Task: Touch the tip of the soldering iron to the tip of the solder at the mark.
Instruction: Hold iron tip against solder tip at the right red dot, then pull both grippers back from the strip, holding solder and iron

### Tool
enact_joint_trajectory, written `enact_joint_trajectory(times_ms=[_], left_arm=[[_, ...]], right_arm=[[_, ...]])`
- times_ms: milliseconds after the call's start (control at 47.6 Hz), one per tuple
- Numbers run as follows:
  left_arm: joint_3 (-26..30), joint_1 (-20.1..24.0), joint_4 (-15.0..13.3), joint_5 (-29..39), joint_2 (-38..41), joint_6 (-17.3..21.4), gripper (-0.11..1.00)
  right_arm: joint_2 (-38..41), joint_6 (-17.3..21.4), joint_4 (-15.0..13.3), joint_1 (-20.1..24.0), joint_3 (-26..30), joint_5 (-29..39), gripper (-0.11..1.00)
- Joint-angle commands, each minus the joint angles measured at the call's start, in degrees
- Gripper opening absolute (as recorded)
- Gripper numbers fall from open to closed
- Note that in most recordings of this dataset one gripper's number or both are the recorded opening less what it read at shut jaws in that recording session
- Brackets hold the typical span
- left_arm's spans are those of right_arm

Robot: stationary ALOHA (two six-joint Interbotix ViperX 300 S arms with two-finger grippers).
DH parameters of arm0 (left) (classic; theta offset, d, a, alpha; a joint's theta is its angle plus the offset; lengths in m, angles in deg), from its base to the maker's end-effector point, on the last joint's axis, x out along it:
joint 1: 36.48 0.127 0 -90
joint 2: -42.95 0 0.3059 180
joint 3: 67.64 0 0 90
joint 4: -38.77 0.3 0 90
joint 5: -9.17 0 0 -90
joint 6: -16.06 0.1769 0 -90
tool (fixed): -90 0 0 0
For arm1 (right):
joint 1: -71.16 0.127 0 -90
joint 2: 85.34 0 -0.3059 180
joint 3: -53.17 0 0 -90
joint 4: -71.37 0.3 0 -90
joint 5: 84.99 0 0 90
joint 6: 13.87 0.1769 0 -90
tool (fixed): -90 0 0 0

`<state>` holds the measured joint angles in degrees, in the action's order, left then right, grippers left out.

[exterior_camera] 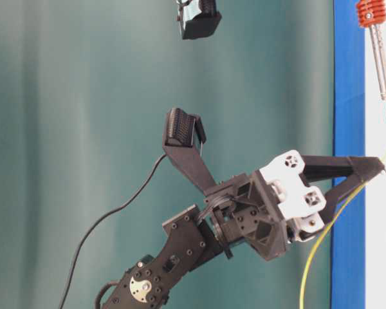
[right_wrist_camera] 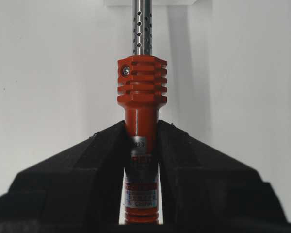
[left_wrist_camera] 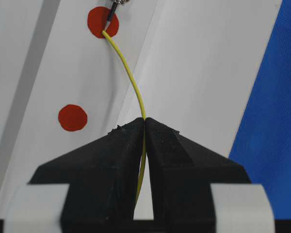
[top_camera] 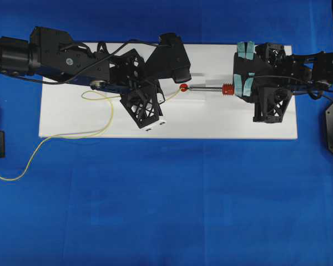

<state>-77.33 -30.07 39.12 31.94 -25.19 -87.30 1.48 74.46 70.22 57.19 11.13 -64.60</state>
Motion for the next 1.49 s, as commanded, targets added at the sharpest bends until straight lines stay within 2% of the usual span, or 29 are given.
enact_joint_trajectory(times_ms=[0, 967, 1219, 1472], left_arm=[[0.62, 0.09, 0.18, -0.26, -0.97, 0.09, 0.02], [0.26, -0.18, 0.18, -0.26, -1.93, 0.88, 0.02], [-4.04, -0.18, 0.26, -0.35, -8.96, 0.97, 0.02], [-12.66, -0.26, 0.26, -2.02, -20.65, 0.97, 0.02]], right_arm=[[-0.35, -0.09, -0.09, -0.09, 1.41, -0.44, 0.06], [-0.35, -0.09, -0.18, -0.09, 1.41, -1.14, 0.06], [-0.35, -0.09, -0.18, -0.09, 1.41, -1.49, 0.06], [-0.35, -0.09, -0.18, -0.09, 1.49, -2.11, 0.06]])
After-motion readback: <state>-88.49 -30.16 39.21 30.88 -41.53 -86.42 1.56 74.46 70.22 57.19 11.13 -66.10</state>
